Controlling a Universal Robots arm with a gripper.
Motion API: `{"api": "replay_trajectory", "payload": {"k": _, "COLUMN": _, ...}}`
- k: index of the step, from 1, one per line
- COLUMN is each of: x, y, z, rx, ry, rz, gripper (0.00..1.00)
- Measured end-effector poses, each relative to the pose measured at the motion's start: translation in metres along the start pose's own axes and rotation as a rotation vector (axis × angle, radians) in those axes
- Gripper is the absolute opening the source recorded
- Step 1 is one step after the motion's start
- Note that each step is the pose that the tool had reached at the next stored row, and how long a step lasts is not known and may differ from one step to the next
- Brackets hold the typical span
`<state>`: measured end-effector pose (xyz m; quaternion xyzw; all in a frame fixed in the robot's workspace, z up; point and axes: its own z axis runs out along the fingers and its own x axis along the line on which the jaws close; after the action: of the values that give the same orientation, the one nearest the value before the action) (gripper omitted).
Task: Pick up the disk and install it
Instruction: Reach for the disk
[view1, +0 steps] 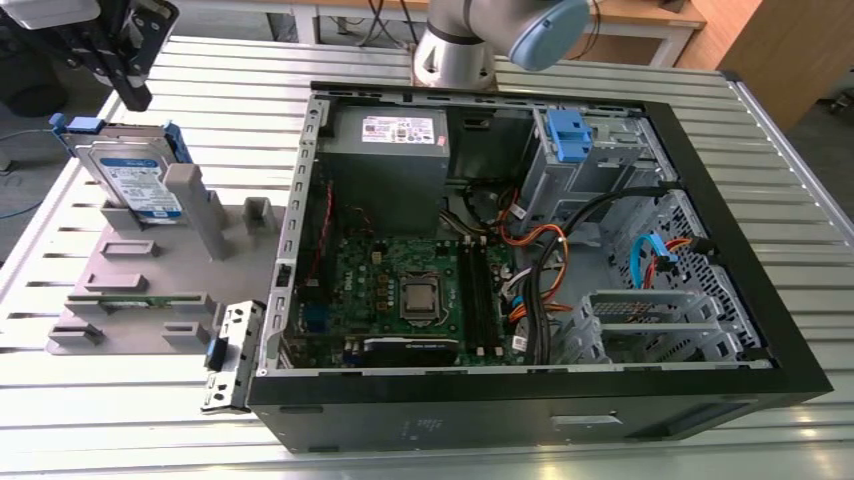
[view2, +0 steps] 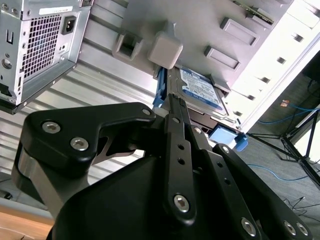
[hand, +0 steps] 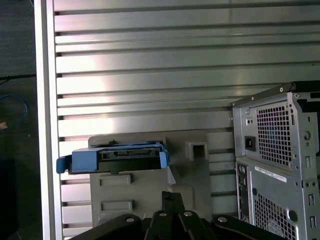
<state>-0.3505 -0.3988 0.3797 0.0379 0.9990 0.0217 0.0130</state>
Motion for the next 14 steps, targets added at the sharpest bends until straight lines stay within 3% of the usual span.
{"api": "replay_trajectory", "payload": {"k": 14, "x": 0.0107, "y": -0.0009, "z": 0.0058, "rx": -0.0001, "ry": -0.0001, "rz": 0.000, "gripper": 0.11}}
